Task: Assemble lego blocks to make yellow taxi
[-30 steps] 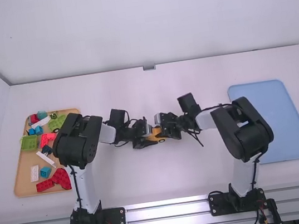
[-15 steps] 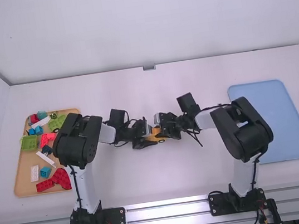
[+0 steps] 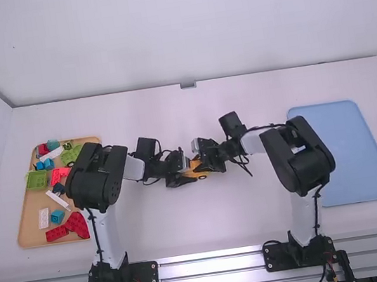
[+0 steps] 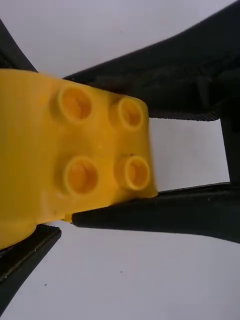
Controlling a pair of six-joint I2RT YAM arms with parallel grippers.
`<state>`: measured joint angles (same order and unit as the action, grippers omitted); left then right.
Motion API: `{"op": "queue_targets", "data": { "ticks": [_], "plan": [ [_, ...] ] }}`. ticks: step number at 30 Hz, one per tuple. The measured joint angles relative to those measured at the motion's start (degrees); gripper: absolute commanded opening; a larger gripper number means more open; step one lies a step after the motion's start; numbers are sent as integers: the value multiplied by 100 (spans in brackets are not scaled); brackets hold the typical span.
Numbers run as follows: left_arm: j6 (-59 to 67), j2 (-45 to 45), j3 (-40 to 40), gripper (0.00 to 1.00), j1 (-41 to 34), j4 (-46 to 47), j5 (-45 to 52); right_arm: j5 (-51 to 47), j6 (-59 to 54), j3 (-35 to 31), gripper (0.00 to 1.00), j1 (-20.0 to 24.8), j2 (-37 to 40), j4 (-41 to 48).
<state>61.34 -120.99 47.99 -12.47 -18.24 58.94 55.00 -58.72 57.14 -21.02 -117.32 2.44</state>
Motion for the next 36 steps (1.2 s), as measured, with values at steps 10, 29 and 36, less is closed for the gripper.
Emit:
{"op": "queue_targets", "data": {
  "ticks": [10,29,36],
  "plan": [
    [-35,-2,-11,11,68,-57,-11,-553,374,87,0,-199,87,-96],
    [-280,0,-42,12,-48,-262,-83,-680,-26,-317,0,-195,483,-221],
    [-280,-2,-42,11,-127,-267,-87,-549,-282,-391,0,-76,476,-208]
  ]
}}
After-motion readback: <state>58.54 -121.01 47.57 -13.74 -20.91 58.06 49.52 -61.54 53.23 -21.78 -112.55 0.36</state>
